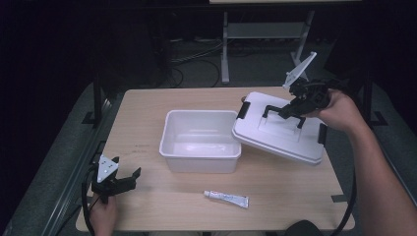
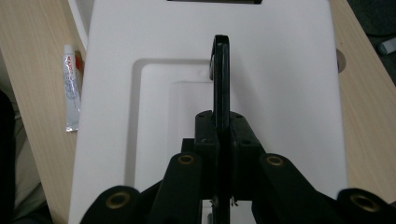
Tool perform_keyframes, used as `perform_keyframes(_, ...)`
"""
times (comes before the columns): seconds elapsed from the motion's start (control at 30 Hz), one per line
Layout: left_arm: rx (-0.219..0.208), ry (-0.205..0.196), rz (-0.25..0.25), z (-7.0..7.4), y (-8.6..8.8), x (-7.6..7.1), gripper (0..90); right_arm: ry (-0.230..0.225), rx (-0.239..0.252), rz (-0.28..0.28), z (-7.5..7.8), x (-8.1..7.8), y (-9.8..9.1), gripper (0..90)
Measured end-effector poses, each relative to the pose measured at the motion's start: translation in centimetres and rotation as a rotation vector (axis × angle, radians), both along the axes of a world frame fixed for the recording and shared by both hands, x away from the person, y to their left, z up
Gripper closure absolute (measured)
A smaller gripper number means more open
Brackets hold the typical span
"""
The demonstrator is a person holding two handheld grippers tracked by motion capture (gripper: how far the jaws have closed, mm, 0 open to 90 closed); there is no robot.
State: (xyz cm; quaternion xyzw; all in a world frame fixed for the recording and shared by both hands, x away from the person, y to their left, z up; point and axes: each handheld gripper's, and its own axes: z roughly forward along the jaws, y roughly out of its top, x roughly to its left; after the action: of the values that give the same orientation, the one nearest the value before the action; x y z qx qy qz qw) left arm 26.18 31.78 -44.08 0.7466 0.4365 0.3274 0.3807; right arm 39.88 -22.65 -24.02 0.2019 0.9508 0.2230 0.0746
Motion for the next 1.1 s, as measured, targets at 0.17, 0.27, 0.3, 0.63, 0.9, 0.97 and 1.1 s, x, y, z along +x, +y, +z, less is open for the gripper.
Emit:
perform_keyframes(0.17,0.0,0.003,0.001,0.0,0.0,0.0,13.7,0.017,0.008,-0.033,-1.4,-0.4,-1.7,83.9)
perform_keyframes(0.27,0.002,0.004,0.002,0.0,0.0,0.0,13.7,0.025,0.011,-0.044,-1.9,-0.5,-2.1,83.8)
perform_keyframes(0.3,-0.001,0.004,0.001,-0.1,0.1,0.0,13.7,0.03,0.014,-0.053,-2.5,-0.6,-2.6,83.8)
perform_keyframes(0.63,-0.005,0.004,0.005,0.0,0.2,0.0,13.7,0.057,0.036,-0.092,-5.3,-1.2,-4.4,83.8)
perform_keyframes(0.9,-0.004,0.004,0.006,0.0,0.2,0.0,13.7,0.097,0.039,-0.113,-8.2,-1.3,-5.2,83.8)
perform_keyframes(0.97,-0.008,0.002,0.007,0.0,0.3,0.0,13.7,0.103,0.031,-0.114,-8.9,-1.3,-5.2,83.8)
perform_keyframes(1.1,-0.004,0.004,0.007,0.0,0.4,0.0,13.7,0.118,0.026,-0.118,-10.1,-1.2,-5.2,83.7)
